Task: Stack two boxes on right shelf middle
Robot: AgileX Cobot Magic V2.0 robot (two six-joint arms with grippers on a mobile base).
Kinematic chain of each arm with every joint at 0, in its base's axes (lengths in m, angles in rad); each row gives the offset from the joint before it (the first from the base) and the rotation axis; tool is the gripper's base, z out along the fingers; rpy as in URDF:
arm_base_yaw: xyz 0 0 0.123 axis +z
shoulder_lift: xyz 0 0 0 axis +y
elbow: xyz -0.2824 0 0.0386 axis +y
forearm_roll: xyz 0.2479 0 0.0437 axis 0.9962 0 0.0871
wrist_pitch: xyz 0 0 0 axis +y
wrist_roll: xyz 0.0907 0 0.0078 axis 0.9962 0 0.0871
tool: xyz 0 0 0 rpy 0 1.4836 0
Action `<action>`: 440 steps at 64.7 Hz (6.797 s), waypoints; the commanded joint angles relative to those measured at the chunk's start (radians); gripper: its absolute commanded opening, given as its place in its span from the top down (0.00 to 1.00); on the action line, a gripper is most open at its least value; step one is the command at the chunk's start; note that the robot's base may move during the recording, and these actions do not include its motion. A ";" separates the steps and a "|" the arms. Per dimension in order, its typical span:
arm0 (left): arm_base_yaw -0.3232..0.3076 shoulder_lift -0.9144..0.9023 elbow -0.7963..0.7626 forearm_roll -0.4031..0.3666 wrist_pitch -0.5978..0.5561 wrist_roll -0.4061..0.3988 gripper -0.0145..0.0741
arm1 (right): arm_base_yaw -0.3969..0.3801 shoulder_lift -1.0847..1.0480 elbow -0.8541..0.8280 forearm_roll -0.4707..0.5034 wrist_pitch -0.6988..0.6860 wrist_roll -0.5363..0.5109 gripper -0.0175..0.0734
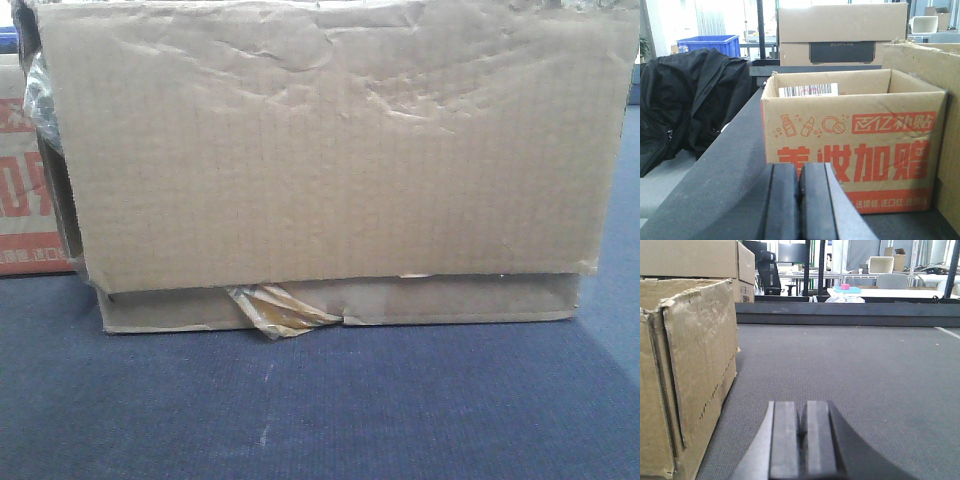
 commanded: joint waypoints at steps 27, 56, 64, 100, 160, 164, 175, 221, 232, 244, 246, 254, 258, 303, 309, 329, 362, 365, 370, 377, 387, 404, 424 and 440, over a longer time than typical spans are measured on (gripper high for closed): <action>0.003 -0.003 -0.003 -0.110 -0.176 -0.002 0.96 | -0.002 -0.004 0.000 0.005 -0.150 -0.001 0.98; 0.003 0.080 -0.509 -0.111 0.134 -0.002 0.96 | -0.002 0.070 -0.548 0.005 0.093 -0.001 0.97; 0.003 0.208 -0.714 -0.044 0.323 -0.002 0.92 | -0.002 0.210 -0.728 0.005 0.263 -0.001 0.88; -0.114 0.773 -1.049 -0.054 0.662 -0.002 0.19 | 0.022 0.694 -1.034 0.005 0.489 -0.001 0.19; 0.175 1.678 -1.533 -0.030 1.036 0.158 0.19 | 0.059 0.735 -1.034 0.007 0.500 -0.001 0.19; 0.175 1.699 -1.533 -0.030 1.014 0.158 0.19 | 0.059 0.735 -1.034 0.007 0.500 -0.001 0.19; 0.175 1.729 -1.533 -0.028 0.993 0.158 0.21 | 0.059 0.735 -1.034 0.007 0.500 -0.001 0.19; 0.177 1.699 -1.538 -0.037 0.991 0.096 0.96 | 0.059 0.735 -1.034 0.007 0.500 -0.001 0.19; 0.207 1.620 -1.582 -0.032 0.991 0.059 0.96 | 0.059 0.735 -1.034 0.007 0.502 -0.001 0.19; 0.235 1.519 -1.696 -0.032 0.991 0.030 0.96 | 0.059 0.735 -1.034 0.007 0.506 -0.001 0.19; 0.235 1.501 -1.722 -0.032 0.991 0.019 0.96 | 0.059 0.735 -1.034 0.007 0.506 -0.001 0.19; 0.235 1.452 -1.821 -0.087 0.992 0.014 0.96 | 0.059 0.735 -1.034 0.007 0.506 -0.001 0.19; 0.235 1.435 -1.866 -0.152 0.993 0.012 0.96 | 0.059 0.735 -1.034 0.007 0.508 -0.001 0.19; -0.349 1.598 -2.012 -0.056 1.004 -0.263 0.96 | 0.059 0.735 -1.034 0.007 0.508 -0.001 0.19; -0.379 1.657 -2.012 -0.025 1.006 -0.309 0.96 | 0.059 0.735 -1.034 0.007 0.508 -0.001 0.19; -0.420 1.805 -2.012 -0.029 1.017 -0.351 0.96 | 0.059 0.735 -1.034 0.007 0.552 -0.001 0.19; -0.420 1.825 -2.012 -0.021 1.050 -0.351 0.67 | 0.059 0.735 -1.034 0.007 0.559 -0.001 0.19; -0.420 1.822 -2.012 -0.024 1.050 -0.351 0.53 | 0.059 0.735 -1.034 0.007 0.559 -0.001 0.19; -0.420 1.808 -2.012 -0.036 1.045 -0.351 0.30 | 0.059 0.735 -1.034 0.007 0.559 -0.001 0.19; -0.420 1.768 -2.012 -0.048 1.035 -0.351 0.17 | 0.059 0.735 -1.034 0.007 0.564 -0.001 0.19; -0.420 1.688 -2.012 -0.017 1.032 -0.340 0.26 | 0.059 0.735 -1.034 0.007 0.564 -0.001 0.19; -0.394 1.564 -2.012 0.119 1.135 -0.265 0.26 | 0.066 0.776 -1.064 0.007 0.579 -0.003 0.19; -0.279 1.537 -1.974 0.094 1.189 -0.231 0.26 | 0.175 1.029 -1.296 0.005 0.714 -0.040 0.19; -0.319 1.541 -1.857 0.055 1.189 -0.210 0.26 | 0.200 1.257 -1.448 0.007 0.901 -0.061 0.19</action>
